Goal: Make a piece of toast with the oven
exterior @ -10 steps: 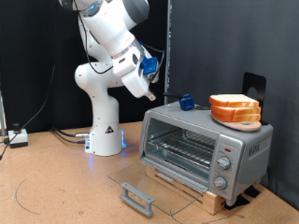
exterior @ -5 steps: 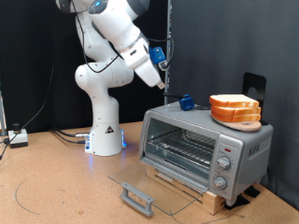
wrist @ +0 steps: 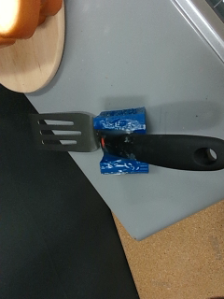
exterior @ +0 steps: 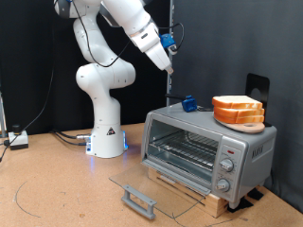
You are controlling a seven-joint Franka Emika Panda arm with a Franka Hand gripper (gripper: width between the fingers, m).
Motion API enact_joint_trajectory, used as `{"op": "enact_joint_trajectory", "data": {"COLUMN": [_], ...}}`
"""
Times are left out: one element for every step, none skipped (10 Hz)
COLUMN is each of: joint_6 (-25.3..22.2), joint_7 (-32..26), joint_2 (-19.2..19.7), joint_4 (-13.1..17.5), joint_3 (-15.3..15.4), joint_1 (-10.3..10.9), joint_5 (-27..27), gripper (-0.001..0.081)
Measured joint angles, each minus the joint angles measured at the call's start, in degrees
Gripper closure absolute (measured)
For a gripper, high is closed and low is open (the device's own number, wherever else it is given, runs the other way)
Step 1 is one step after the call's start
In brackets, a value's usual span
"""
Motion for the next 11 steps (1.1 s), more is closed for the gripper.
{"op": "enact_joint_trajectory", "data": {"joint_6": [0.02, 0.23, 3.92, 8.21, 11.13, 13.53, 14.11, 14.07, 14.32, 15.77, 18.14], "joint_7": [-0.21, -1.76, -2.40, -2.03, -0.17, 3.16, 6.54, 9.45, 11.38, 12.15, 12.20], "joint_2": [0.02, -0.17, -1.13, -2.94, -4.90, -6.63, -7.92, -8.57, -8.66, -8.54, -8.16], "joint_4": [-0.01, -0.22, -1.48, -3.52, -5.46, -7.19, -8.61, -9.74, -10.65, -11.63, -12.57], "joint_3": [0.00, 0.24, 1.91, 4.84, 7.75, 10.83, 13.68, 16.23, 18.51, 20.43, 21.94], "joint_1": [0.02, 0.33, 0.61, 0.65, 0.65, 0.63, 0.65, 0.66, 0.63, 0.58, 0.55], "joint_5": [-0.05, 0.00, 0.96, 2.60, 4.02, 5.44, 6.03, 6.06, 6.06, 6.06, 6.06], "gripper": [-0.0001, -0.0001, -0.0001, -0.0001, -0.0001, -0.0001, -0.0001, -0.0001, -0.0001, -0.0001, -0.0001]}}
